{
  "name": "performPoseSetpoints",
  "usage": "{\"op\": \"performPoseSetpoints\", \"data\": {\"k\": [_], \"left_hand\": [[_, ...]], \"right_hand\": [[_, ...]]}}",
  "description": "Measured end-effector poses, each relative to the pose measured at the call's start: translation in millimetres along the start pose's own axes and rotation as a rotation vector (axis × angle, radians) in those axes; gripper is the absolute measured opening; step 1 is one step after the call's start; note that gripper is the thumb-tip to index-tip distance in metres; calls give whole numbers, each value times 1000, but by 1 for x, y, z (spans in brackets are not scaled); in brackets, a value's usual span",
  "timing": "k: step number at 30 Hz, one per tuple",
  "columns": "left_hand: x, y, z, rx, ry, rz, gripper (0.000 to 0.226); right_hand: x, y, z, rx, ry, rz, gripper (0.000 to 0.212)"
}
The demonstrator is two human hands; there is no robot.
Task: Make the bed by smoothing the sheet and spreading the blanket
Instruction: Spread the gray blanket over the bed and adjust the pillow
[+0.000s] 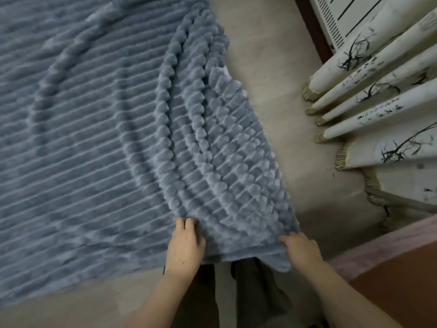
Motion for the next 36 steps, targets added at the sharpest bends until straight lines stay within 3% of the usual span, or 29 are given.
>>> {"op": "performPoseSetpoints", "data": {"k": [3,6,9,11,15,17,19,22,24,27,30,33,35,36], "left_hand": [[18,5,27,83,-35,-6,47],[31,13,43,93,-55,-34,50],[25,21,43,12,-154,41,43],[19,27,39,-20,-194,97,40],[3,31,26,-55,-222,177,36],[-6,31,20,-69,-222,230,35],[-18,29,15,-64,-212,303,35],[-34,23,5,-81,-162,405,44],[-38,18,-4,-133,-133,439,57],[-29,16,-22,-270,-102,335,76],[-3,15,-39,-362,-65,88,79],[12,13,-36,-261,-56,-8,77],[19,12,-29,-162,-39,-82,74],[23,11,-25,-110,-22,-125,73]], "right_hand": [[-3,11,-9,-24,102,-220,25],[-48,20,-25,-149,262,-36,22],[-111,23,-33,-142,637,229,27],[-140,29,-50,-159,732,260,43],[-169,49,-95,-138,692,166,63],[-175,59,-100,-33,663,185,50],[-181,62,-95,8,676,248,20],[-190,60,-84,-34,778,219,23],[-197,56,-62,-17,847,241,11],[-201,55,-10,151,895,342,13],[-173,64,10,293,831,202,10],[-160,71,-8,335,763,128,20],[-176,71,-31,279,796,227,17],[-189,71,-46,213,824,283,25]]}}
Point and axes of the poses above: each hand's wrist, its own y-axis towards the middle knuckle, its own x-axis out of the palm, z = x × y, the point moved 8 cm from there along y, towards the middle knuckle, and after that the axes turned 12 degrees about x, right-handed, at the moved point
